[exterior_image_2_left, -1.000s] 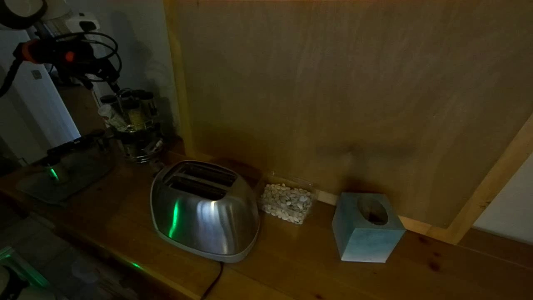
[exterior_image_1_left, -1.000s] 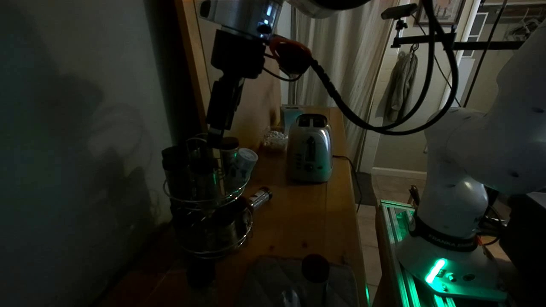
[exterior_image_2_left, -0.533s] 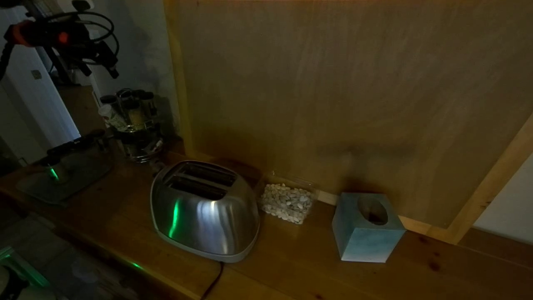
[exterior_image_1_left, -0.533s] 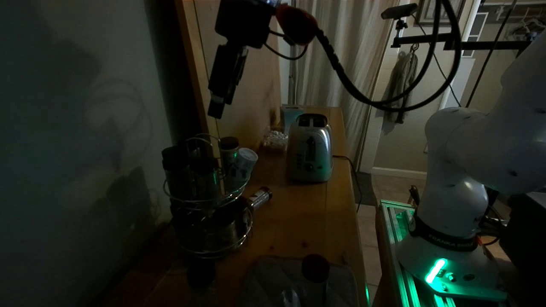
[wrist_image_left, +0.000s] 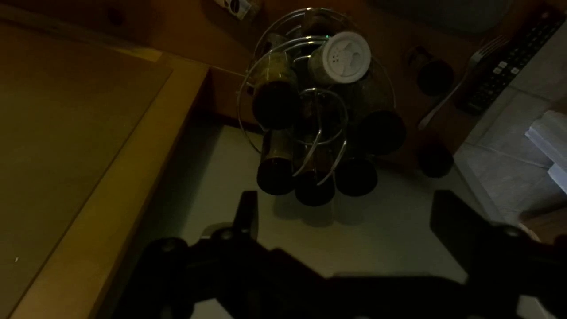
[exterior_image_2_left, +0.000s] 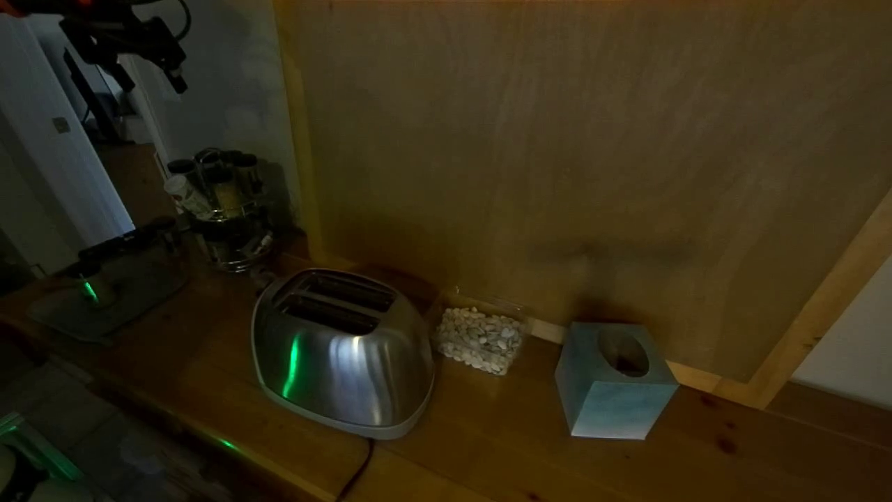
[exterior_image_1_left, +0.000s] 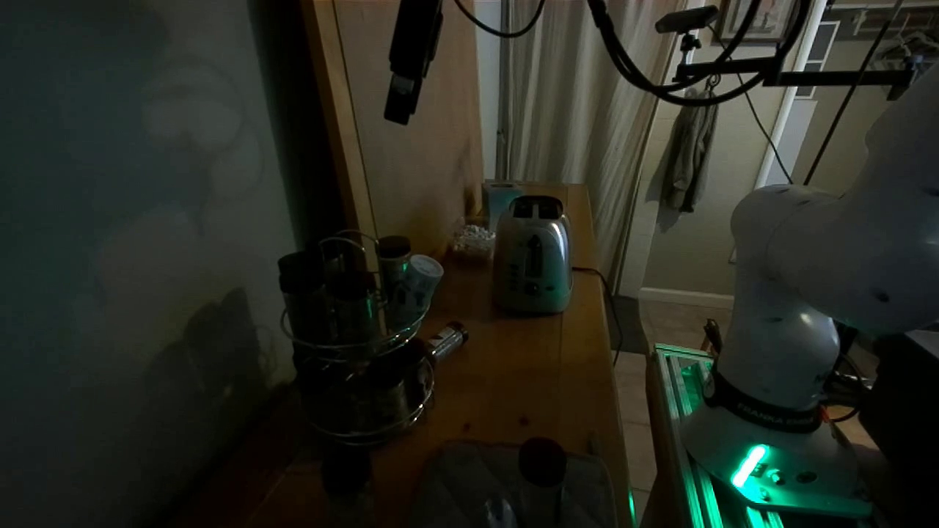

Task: Pick up the spice bottle on the left of the the white bottle and put it on the right of the white bottle on the top shelf of the circular spice rack

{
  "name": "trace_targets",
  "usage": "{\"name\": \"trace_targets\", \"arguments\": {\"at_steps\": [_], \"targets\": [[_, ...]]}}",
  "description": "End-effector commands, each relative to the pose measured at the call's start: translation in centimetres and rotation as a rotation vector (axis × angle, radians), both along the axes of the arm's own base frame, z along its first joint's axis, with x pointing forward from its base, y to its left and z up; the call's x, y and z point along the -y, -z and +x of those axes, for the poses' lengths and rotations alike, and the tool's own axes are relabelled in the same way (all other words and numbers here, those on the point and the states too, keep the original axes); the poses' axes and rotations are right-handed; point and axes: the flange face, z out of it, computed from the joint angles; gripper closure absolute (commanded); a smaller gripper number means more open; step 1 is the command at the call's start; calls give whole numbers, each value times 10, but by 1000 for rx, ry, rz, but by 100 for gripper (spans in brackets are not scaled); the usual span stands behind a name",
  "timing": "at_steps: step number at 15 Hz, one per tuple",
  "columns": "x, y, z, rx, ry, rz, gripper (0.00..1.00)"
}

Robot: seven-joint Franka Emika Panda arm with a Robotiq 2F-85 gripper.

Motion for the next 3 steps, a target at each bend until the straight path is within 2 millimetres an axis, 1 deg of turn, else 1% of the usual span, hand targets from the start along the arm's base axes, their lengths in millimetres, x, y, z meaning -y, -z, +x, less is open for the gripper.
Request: {"name": "trace_targets", "arguments": {"at_steps": [1, 3], "targets": [[-1, 1, 0, -4, 0, -2, 0], [-1, 3, 1, -8, -1, -3, 0]]}}
